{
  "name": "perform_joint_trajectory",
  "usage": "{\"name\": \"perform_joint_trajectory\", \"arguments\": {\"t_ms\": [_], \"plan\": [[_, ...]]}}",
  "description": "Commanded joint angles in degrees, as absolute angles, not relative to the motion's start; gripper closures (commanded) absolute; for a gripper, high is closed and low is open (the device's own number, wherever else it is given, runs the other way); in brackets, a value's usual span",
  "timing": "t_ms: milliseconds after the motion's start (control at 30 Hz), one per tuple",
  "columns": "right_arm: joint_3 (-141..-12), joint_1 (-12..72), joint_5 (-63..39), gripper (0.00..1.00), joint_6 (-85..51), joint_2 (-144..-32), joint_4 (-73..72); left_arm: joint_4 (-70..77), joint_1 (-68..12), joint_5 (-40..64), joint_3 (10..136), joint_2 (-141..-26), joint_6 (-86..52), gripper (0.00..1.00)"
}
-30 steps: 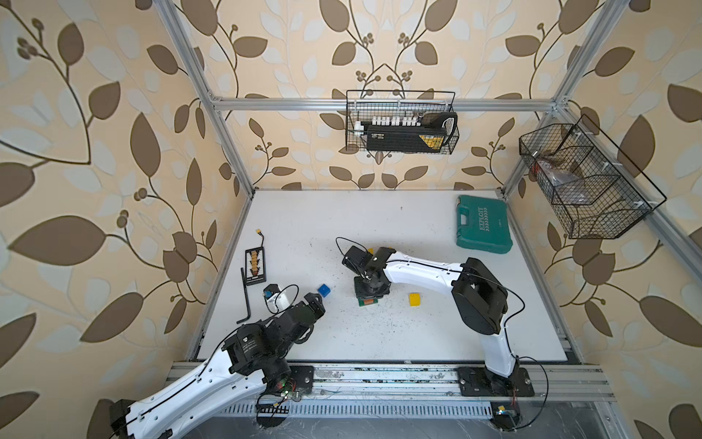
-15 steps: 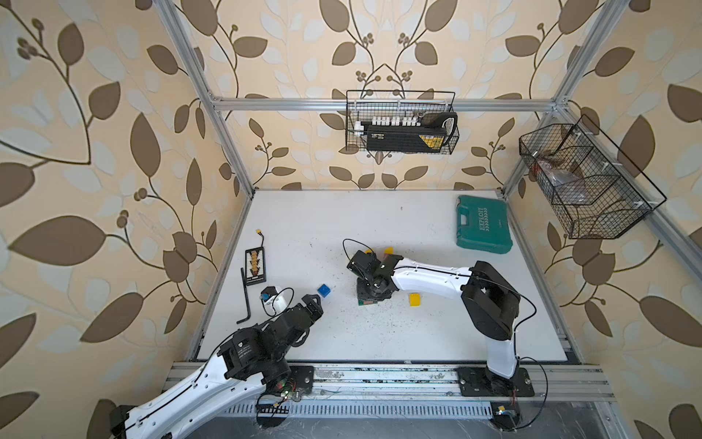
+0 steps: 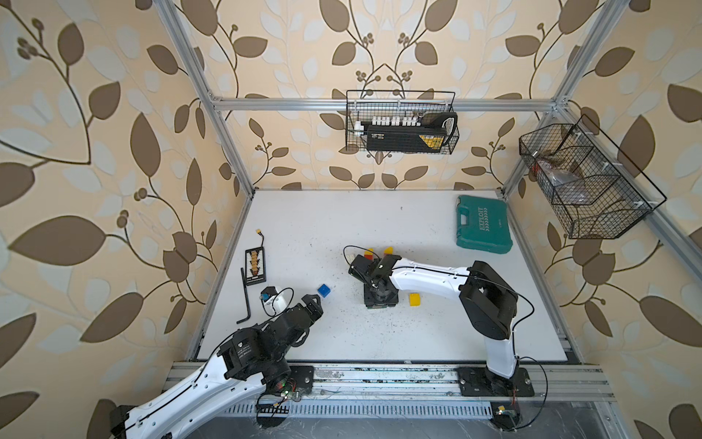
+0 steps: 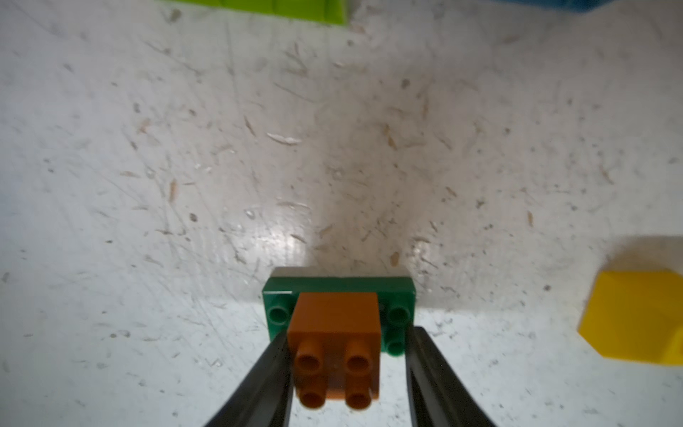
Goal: Assemble the number 1 with lego
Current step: Assemble the lego brick with the lego brick, then pick up the lego brick from the center of the board.
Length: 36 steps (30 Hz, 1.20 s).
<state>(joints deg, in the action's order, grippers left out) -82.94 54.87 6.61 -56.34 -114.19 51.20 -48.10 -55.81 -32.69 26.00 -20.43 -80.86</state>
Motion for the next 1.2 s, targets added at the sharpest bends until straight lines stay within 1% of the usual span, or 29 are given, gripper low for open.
{"name": "perform_joint_trajectory", "arguments": {"t_ms": [0, 67, 200, 367, 400, 433, 467, 500, 600, 667, 900, 1000, 1067, 1100, 1167], "plan": [[-86.7, 55.5, 8.4, 0.45, -57.4, -111.7, 58.6, -48.1, -55.2, -33.3, 25.5, -20.1, -80.2, 0.01], [-87.8, 55.5, 8.5, 0.42, -57.9, -110.0, 59.9, -48.0, -55.3, -33.1, 25.5, -20.3, -80.0, 0.01], [-87.1, 55.7, 9.4, 0.42, -59.0, -105.0, 60.6, -47.8, -55.3, -32.8, 25.7, -21.2, -79.9, 0.01], [-80.4, 56.0, 13.5, 0.41, -60.0, -95.0, 58.8, -48.1, -55.3, -32.1, 26.4, -22.9, -80.0, 0.01], [-78.7, 56.0, 13.9, 0.40, -60.3, -93.0, 58.2, -48.1, -55.3, -32.0, 26.5, -23.4, -79.9, 0.01], [-77.0, 55.9, 14.8, 0.30, -61.0, -91.1, 58.0, -48.4, -55.3, -31.8, 26.8, -24.0, -80.2, 0.01], [-75.6, 55.7, 15.4, 0.25, -61.3, -89.6, 58.0, -49.0, -55.3, -31.5, 27.0, -24.6, -80.8, 0.01], [-74.7, 55.6, 15.7, 0.24, -61.3, -88.6, 58.3, -49.3, -55.3, -31.1, 27.0, -25.3, -81.3, 0.01], [-72.6, 55.5, 17.9, 0.11, -61.3, -86.9, 59.6, -49.4, -55.3, -29.0, 27.0, -28.0, -83.3, 0.01], [-70.2, 55.5, 19.6, 0.01, -61.1, -86.4, 58.9, -50.9, -55.3, -28.3, 28.4, -30.7, -84.8, 0.01], [-63.3, 55.3, 21.9, 0.01, -60.0, -85.4, 52.0, -57.8, -54.5, -29.6, 36.8, -41.1, -87.6, 0.01], [-59.8, 56.0, 24.0, 0.01, -59.9, -83.7, 47.9, -62.1, -51.8, -30.1, 42.1, -46.4, -88.9, 0.01], [-61.0, 56.3, 24.3, 0.01, -58.8, -80.8, 49.4, -61.5, -46.9, -27.1, 45.1, -50.1, -86.7, 0.01], [-61.0, 57.1, 26.0, 0.01, -58.8, -78.8, 50.3, -60.0, -43.9, -24.1, 46.0, -52.0, -84.8, 0.01], [-56.5, 58.1, 29.5, 0.01, -61.5, -72.7, 48.7, -56.1, -36.5, -16.0, 47.8, -57.3, -80.9, 0.04]]}}
